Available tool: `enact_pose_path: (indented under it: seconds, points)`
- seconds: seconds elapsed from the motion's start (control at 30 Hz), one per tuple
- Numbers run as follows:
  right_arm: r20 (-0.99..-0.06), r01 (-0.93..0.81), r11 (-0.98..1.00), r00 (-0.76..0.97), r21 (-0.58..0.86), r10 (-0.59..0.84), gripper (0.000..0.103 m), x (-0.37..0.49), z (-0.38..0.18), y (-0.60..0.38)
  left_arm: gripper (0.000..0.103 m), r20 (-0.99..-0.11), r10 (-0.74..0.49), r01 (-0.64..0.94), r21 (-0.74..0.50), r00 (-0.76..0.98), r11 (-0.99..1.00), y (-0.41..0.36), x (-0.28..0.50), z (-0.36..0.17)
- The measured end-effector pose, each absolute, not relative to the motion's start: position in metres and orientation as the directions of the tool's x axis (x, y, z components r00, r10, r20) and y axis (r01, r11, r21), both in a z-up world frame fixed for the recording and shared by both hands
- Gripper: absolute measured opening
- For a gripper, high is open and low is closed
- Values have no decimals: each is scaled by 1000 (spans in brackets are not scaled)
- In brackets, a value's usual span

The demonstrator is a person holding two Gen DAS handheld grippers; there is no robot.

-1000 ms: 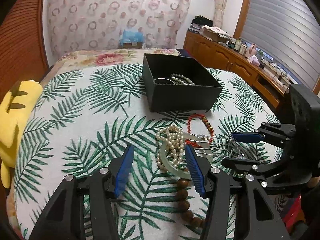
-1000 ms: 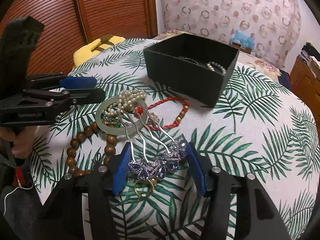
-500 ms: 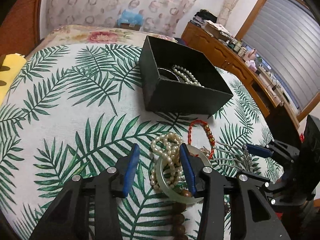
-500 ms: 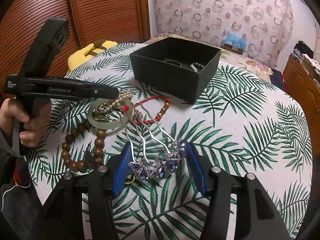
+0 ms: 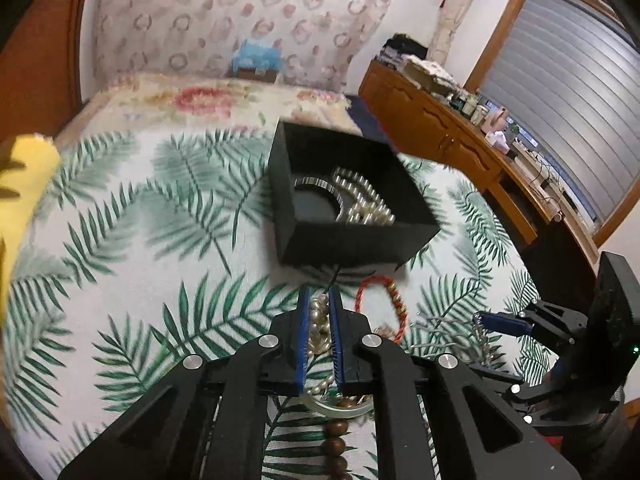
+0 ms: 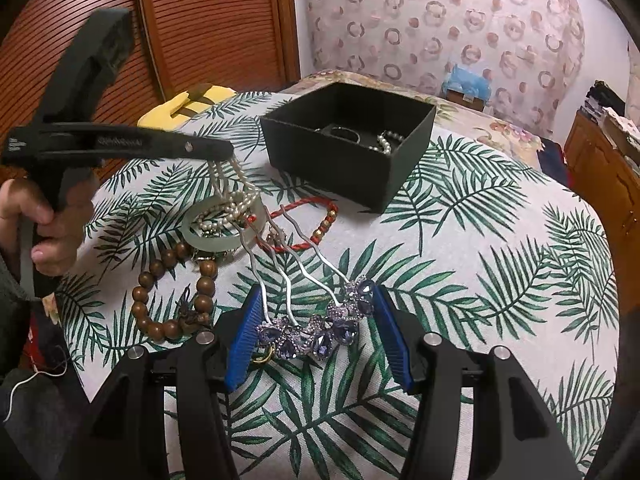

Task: Organize jewelry
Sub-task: 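Grasp a pearl strand with the left tool while the right tool lifts the hair comb, then place the hair comb in the black box with the right tool while the left tool lifts the pearls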

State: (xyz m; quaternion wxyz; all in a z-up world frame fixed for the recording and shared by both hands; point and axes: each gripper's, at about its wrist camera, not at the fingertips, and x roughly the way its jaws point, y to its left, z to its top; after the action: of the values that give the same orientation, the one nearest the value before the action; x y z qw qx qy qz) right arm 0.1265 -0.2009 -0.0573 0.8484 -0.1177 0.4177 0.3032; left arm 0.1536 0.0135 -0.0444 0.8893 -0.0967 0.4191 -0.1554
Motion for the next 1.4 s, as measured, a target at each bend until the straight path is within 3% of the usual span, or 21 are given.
enact_pose_path:
  seconds: [0.33,1.03,1.4]
  points:
    - [-754,-616,787,500,37,426,58,130,-33,-200,8,-625,-306,236,-195,718,952,4,139,21]
    - [-724,-604,797,552,-6,413,58,187,1,-193,8,-508,-242,228,-90,826,969,5,153,109]
    - [-761,-627,779,517,-24,392,58,244,-10,-160,8,-492,-183,196,-26,851,980,2,169,124]
